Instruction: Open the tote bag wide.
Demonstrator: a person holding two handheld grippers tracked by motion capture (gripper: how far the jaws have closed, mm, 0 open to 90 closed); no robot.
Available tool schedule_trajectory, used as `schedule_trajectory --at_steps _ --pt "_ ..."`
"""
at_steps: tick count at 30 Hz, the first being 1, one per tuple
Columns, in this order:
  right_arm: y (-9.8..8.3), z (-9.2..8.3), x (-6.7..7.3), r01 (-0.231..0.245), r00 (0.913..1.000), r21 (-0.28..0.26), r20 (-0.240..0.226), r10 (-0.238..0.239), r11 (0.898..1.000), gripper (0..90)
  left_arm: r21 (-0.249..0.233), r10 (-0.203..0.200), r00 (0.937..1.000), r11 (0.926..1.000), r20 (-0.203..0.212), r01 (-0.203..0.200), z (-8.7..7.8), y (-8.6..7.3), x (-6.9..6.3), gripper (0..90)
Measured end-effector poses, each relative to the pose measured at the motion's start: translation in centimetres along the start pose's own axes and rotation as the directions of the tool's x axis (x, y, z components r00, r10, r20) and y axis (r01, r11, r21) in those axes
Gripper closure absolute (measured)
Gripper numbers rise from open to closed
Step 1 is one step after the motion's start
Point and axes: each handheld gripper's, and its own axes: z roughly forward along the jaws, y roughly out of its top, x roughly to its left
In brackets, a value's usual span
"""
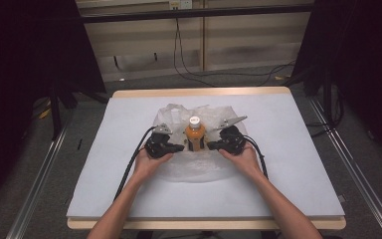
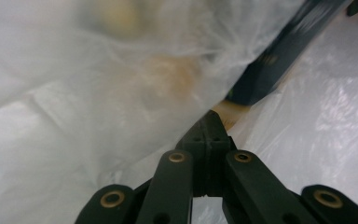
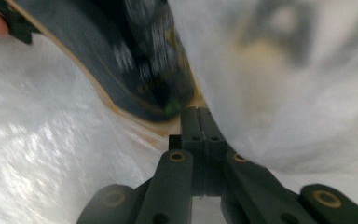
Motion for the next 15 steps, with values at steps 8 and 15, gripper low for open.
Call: schedule_trajectory --at_steps 8,15 --pt "-1.4 -0.2 -0.7 -0.033 0.9995 0.041 0.005 0.033 0.999 90.0 0.04 0.005 0.9998 0.9992 -0.018 -0.004 -0.4 -1.0 0.3 90.0" --pt "-1.7 -1.6 -1.7 -0.02 0.9951 0.081 0.098 0.012 0.997 90.0 0.057 -0.02 0.9972 0.9981 -0.072 0.024 -2.4 -2.1 1.7 90.0"
